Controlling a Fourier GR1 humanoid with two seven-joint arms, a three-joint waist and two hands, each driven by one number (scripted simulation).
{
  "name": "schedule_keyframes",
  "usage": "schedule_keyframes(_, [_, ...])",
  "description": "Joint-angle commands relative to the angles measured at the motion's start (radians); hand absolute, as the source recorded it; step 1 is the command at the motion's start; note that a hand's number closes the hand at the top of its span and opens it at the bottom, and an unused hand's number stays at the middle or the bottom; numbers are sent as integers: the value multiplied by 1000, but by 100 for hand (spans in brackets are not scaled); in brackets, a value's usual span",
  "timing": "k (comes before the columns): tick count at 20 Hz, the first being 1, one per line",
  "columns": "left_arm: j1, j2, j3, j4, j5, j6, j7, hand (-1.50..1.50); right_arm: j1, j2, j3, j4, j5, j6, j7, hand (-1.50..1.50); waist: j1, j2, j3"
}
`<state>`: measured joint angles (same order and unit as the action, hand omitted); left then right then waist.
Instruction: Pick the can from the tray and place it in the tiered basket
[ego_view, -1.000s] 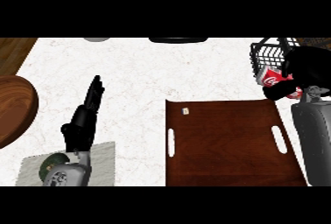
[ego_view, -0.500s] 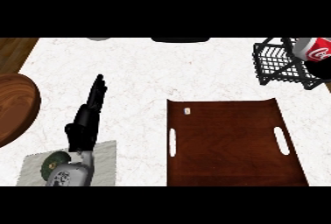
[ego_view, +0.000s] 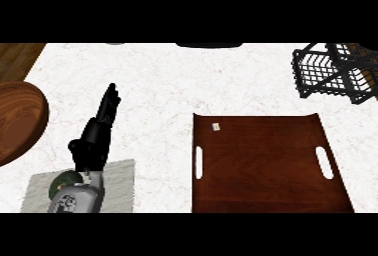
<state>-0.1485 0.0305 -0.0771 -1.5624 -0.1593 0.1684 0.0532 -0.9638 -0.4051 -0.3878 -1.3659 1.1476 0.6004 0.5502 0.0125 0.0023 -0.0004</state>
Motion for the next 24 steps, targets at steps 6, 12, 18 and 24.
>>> schedule_keyframes(6, [-25,7,10,1,-4,3,16,0,-118,-163,15,367,51,-201,-109,150,6,4,0])
schedule_keyframes(12, [-19,-29,-27,44,-15,27,-26,0,-125,-227,36,618,101,-393,-238,150,13,9,0])
schedule_keyframes(18, [-46,-11,-10,46,-19,4,-28,0,-162,-231,-76,775,38,-474,-181,150,20,10,1])
schedule_keyframes(24, [-47,-6,-1,18,-8,7,23,0,-163,-231,-195,868,-90,-549,-253,-150,20,9,2])
